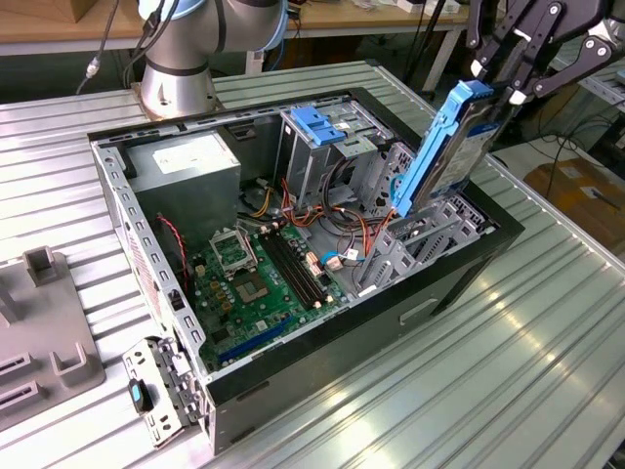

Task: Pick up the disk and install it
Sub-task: 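Pick up the disk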

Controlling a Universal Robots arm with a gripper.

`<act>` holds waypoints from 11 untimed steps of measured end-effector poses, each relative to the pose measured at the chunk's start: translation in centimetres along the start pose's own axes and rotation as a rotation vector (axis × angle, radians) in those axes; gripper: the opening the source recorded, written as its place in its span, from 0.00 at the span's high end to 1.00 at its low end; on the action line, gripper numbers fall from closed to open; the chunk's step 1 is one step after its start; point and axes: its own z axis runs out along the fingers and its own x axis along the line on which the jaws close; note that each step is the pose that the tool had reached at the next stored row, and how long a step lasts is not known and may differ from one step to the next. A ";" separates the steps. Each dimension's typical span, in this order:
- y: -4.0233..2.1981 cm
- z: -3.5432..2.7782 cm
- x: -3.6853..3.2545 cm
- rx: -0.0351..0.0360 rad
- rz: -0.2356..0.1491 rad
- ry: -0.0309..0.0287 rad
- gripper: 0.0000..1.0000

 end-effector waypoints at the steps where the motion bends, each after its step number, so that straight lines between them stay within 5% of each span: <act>1: -0.45 0.04 0.01 0.0000 0.000 -0.0001 0.65; 3: -0.72 0.20 0.01 -0.0001 0.000 0.0006 0.65; 11: -0.97 2.41 0.17 -0.0001 0.000 0.0005 0.65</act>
